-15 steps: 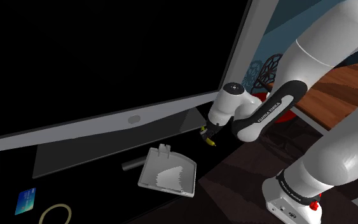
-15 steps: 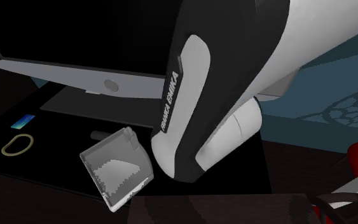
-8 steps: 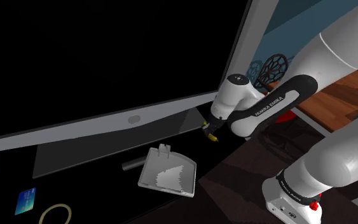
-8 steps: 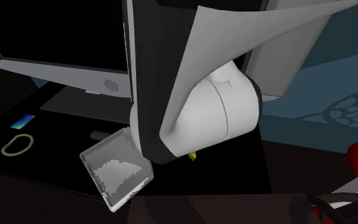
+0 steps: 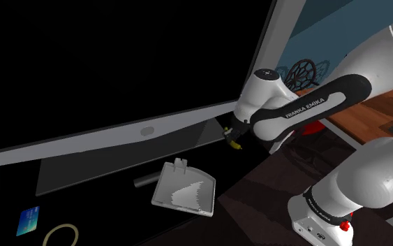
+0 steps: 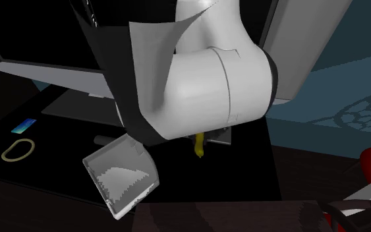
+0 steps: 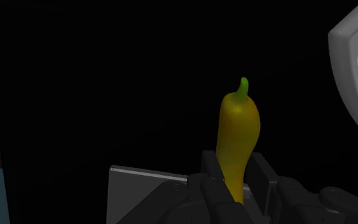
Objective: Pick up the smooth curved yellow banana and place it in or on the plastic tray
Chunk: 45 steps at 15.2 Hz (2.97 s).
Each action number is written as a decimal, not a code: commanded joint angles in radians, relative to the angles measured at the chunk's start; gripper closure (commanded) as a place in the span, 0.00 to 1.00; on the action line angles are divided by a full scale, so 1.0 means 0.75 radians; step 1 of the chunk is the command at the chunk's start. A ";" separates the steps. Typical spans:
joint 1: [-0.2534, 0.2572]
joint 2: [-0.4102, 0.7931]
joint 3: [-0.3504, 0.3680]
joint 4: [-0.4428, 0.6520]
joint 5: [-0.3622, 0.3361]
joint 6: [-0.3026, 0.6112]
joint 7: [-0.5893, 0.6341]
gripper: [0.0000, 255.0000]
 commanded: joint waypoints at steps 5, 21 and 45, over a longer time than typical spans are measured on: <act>0.047 -0.093 0.005 0.022 0.047 -0.115 0.007 1.00; 0.146 0.226 0.505 0.401 -0.156 -0.227 0.787 1.00; 0.190 0.599 0.440 0.461 -0.706 -0.055 1.250 0.00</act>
